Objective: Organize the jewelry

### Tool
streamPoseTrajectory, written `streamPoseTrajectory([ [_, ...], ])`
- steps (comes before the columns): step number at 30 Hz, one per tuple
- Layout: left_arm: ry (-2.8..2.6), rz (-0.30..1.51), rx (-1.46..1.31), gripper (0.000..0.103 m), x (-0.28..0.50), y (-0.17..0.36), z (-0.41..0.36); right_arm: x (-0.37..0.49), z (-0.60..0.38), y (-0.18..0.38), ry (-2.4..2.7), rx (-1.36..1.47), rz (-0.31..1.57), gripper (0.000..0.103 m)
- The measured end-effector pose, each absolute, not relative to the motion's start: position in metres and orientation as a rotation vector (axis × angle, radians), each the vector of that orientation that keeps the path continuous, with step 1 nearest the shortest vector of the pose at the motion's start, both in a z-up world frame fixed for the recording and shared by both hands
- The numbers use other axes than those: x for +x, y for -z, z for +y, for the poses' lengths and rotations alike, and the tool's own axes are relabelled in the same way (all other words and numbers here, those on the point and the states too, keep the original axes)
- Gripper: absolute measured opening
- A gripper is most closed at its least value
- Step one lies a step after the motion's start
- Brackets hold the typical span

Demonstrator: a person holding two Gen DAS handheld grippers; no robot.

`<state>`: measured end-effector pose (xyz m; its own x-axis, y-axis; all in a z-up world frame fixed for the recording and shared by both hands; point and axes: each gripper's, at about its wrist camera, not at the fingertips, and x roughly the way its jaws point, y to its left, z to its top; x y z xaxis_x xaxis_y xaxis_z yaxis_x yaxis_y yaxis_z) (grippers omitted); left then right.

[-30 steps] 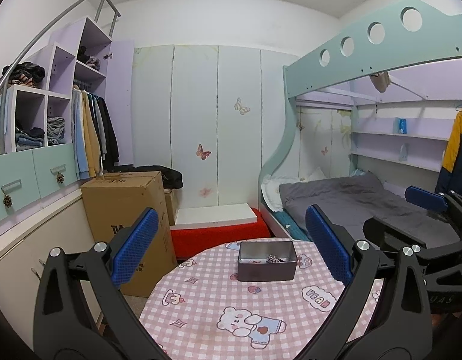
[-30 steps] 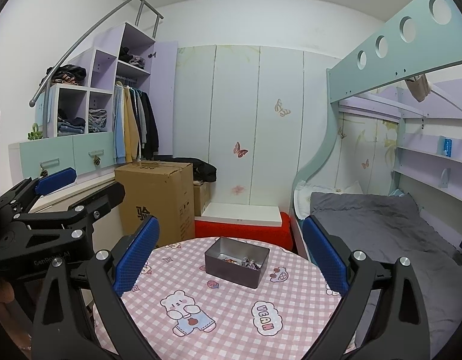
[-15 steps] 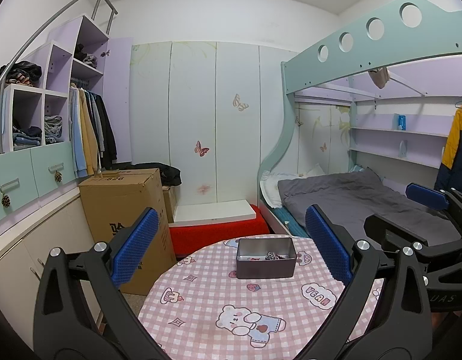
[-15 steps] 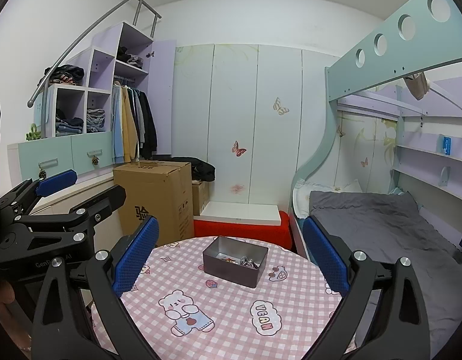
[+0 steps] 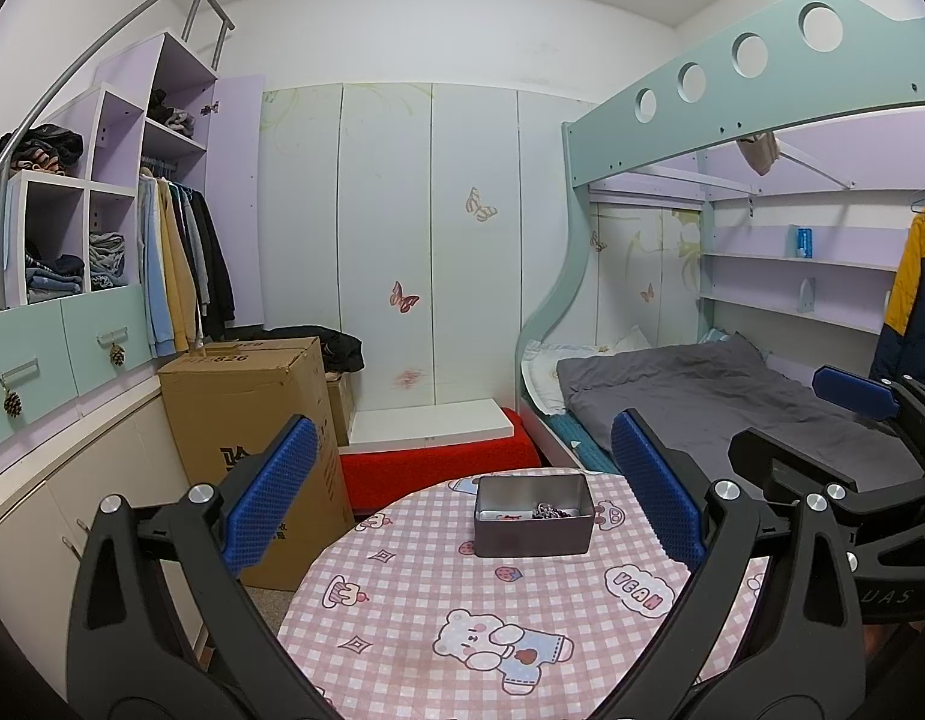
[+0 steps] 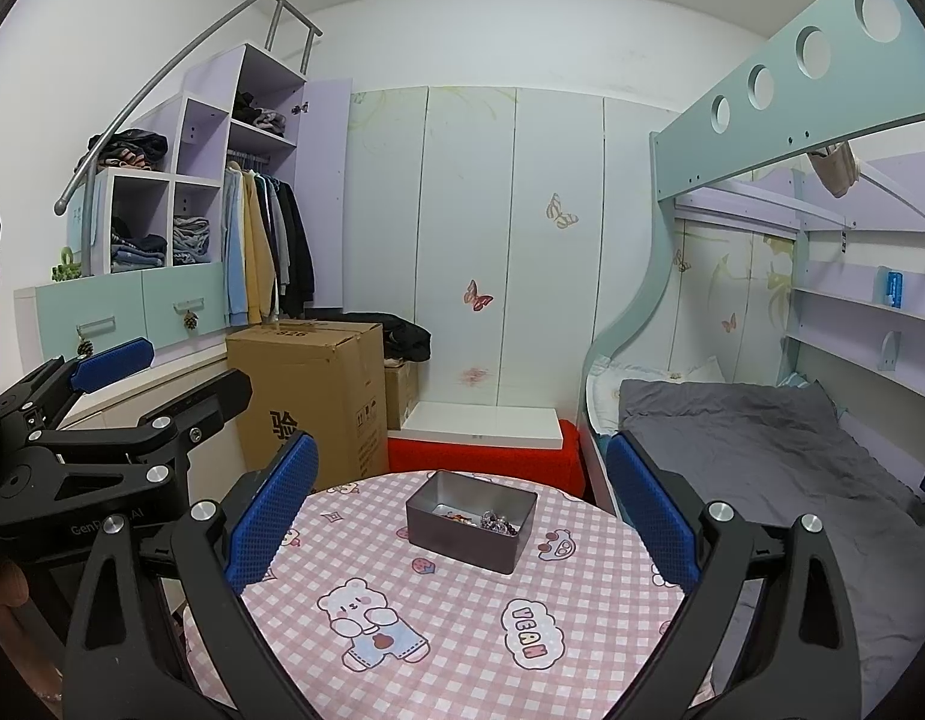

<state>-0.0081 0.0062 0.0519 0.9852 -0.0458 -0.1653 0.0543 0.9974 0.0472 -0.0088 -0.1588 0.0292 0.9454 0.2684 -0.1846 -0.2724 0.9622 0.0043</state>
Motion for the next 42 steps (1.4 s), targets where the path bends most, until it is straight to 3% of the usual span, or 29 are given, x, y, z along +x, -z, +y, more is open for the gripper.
streamPoseTrajectory([
  [42, 0.045, 0.166, 0.059, 0.096, -0.0068, -0.0477, 0.0073, -0.0086, -0.1597, -0.028, -0.275, -0.02, 0.19, 0.093],
])
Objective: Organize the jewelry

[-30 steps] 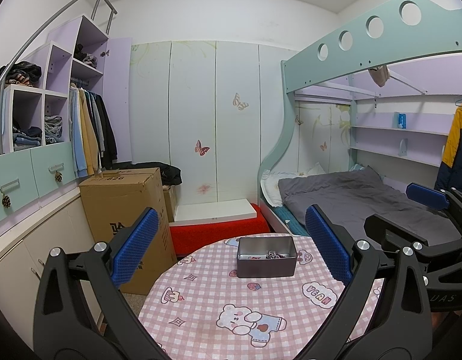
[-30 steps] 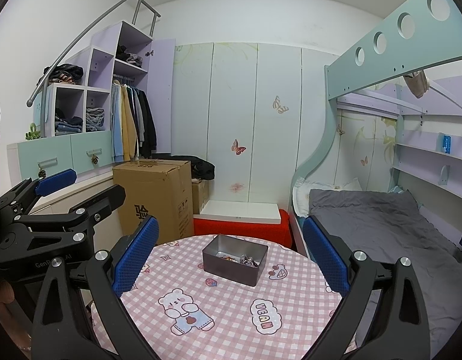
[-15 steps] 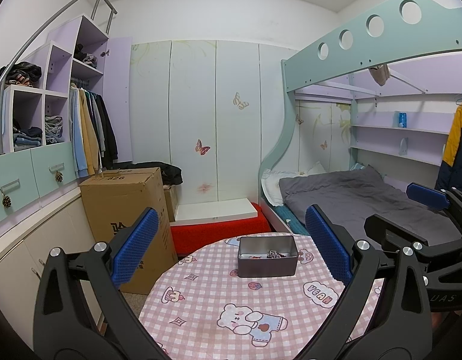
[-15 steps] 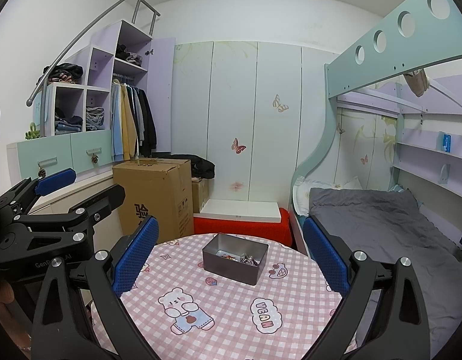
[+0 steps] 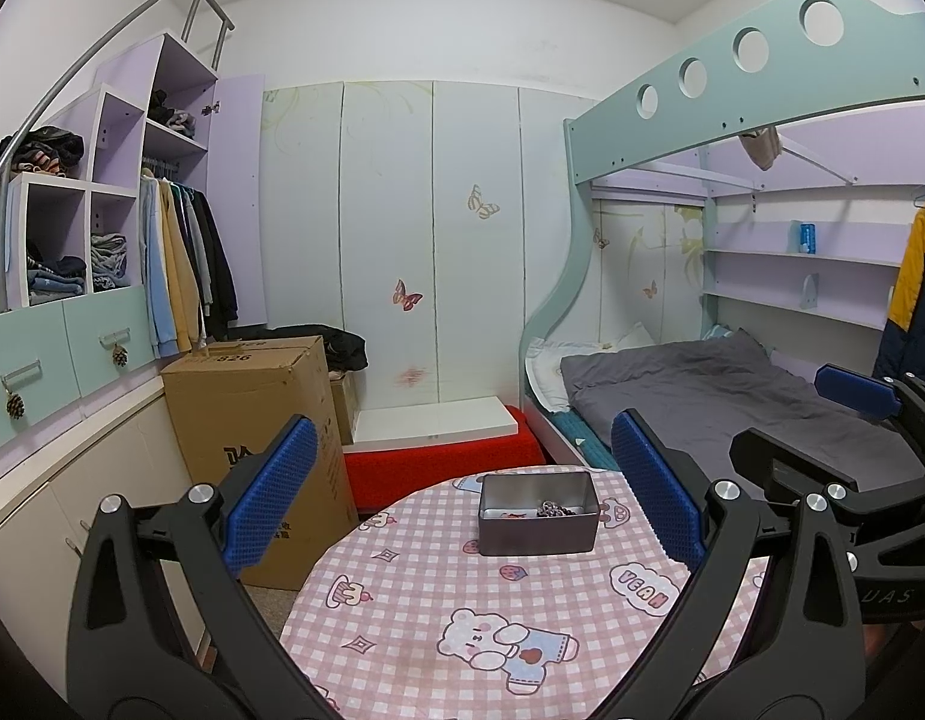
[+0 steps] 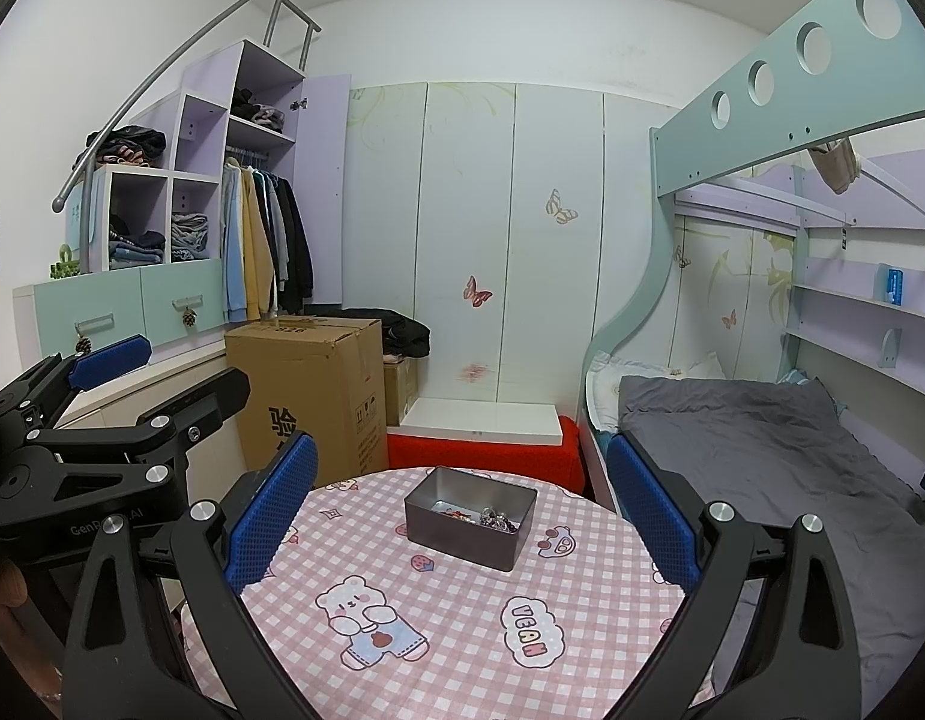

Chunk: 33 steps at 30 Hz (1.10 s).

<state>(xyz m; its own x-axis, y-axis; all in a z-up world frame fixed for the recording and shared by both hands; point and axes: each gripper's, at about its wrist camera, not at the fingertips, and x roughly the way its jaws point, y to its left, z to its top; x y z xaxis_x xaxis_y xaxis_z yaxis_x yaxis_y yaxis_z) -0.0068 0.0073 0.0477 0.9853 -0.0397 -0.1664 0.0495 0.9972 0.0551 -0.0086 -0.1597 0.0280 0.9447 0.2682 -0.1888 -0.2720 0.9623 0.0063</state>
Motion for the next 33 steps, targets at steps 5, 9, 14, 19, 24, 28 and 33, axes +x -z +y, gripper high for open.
streamPoseTrajectory([
  [5, 0.046, 0.167, 0.059, 0.096, -0.006, -0.048, 0.008, -0.008, -0.16, -0.028, -0.274, -0.02, 0.189, 0.093],
  [9, 0.045, 0.166, 0.061, 0.096, -0.007, -0.048, 0.008, -0.008, -0.16, -0.028, -0.274, -0.021, 0.189, 0.093],
  [14, 0.045, 0.166, 0.061, 0.096, -0.007, -0.048, 0.008, -0.008, -0.16, -0.028, -0.274, -0.021, 0.19, 0.093],
  [19, 0.045, 0.168, 0.061, 0.096, -0.006, -0.048, 0.009, -0.008, -0.161, -0.028, -0.275, -0.02, 0.19, 0.093],
  [24, 0.04, 0.174, 0.066, 0.096, -0.004, -0.047, 0.007, -0.007, -0.161, -0.027, -0.277, -0.02, 0.197, 0.093],
  [28, 0.035, 0.181, 0.071, 0.096, -0.001, -0.045, 0.009, -0.008, -0.161, -0.025, -0.276, -0.018, 0.203, 0.093],
  [33, 0.038, 0.192, 0.071, 0.096, 0.005, -0.042, 0.01, -0.007, -0.162, -0.023, -0.274, -0.014, 0.212, 0.093],
])
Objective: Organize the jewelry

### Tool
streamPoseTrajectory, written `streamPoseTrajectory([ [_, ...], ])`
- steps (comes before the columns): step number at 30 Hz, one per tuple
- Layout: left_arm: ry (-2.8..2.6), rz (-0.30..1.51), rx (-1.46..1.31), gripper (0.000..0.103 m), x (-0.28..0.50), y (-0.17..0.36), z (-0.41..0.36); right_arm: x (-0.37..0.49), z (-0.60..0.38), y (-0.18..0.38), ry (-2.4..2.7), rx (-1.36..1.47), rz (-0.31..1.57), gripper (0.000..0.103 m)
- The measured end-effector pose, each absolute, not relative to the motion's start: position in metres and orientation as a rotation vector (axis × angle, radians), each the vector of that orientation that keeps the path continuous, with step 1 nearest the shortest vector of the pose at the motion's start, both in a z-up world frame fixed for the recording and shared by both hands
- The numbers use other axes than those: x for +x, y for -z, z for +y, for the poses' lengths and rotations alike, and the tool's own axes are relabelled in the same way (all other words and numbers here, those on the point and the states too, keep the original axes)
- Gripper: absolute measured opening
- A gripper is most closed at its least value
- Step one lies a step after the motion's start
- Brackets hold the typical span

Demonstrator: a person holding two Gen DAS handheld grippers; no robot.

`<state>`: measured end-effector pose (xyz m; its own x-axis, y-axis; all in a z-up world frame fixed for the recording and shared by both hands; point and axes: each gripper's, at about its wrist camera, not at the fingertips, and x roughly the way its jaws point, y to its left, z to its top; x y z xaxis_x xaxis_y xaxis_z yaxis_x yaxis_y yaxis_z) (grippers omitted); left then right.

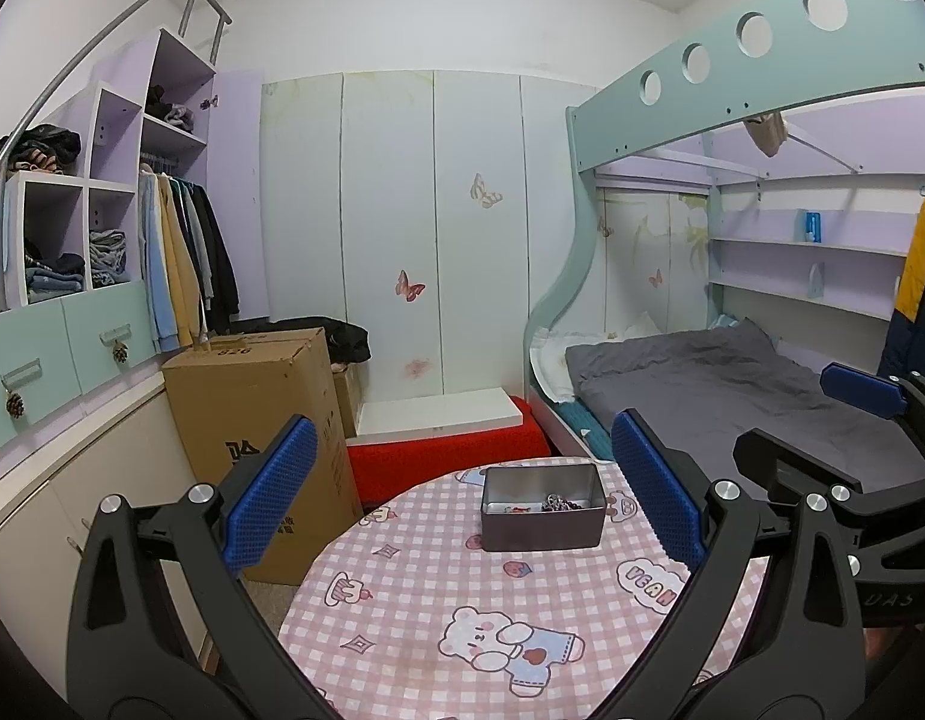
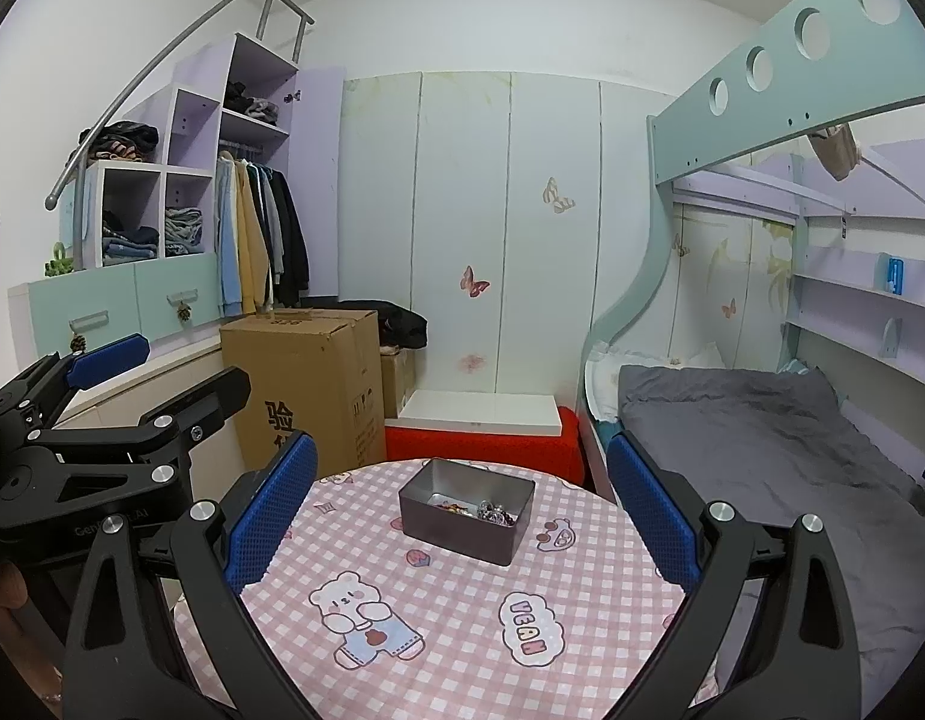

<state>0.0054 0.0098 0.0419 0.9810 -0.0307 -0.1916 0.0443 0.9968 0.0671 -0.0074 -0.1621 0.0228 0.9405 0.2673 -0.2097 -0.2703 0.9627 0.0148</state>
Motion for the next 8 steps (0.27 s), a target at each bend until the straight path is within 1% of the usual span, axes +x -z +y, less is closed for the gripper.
streamPoseTrajectory([
  [8, 0.041, 0.225, 0.072, 0.096, 0.017, -0.032, 0.007, 0.002, -0.162, -0.014, -0.269, -0.006, 0.244, 0.093],
])
